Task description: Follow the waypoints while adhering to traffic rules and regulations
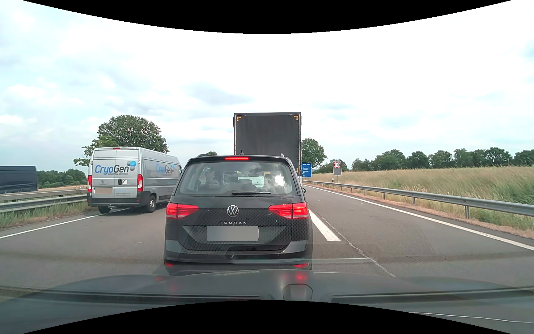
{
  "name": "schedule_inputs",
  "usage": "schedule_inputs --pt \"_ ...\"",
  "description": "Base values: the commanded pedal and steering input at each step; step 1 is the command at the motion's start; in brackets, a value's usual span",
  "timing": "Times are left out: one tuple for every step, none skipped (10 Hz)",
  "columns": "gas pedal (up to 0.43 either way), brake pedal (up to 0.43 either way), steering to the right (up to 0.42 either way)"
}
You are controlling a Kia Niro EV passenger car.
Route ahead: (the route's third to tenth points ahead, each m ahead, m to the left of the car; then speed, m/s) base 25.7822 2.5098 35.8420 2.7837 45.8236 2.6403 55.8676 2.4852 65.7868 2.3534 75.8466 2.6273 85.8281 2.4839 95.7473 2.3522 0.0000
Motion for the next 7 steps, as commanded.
schedule_inputs --pt "0.000 0.250 -0.002" --pt "0.000 0.250 -0.002" --pt "0.000 0.250 -0.002" --pt "0.000 0.250 -0.002" --pt "0.000 0.250 -0.002" --pt "0.000 0.250 -0.002" --pt "0.000 0.250 -0.002"
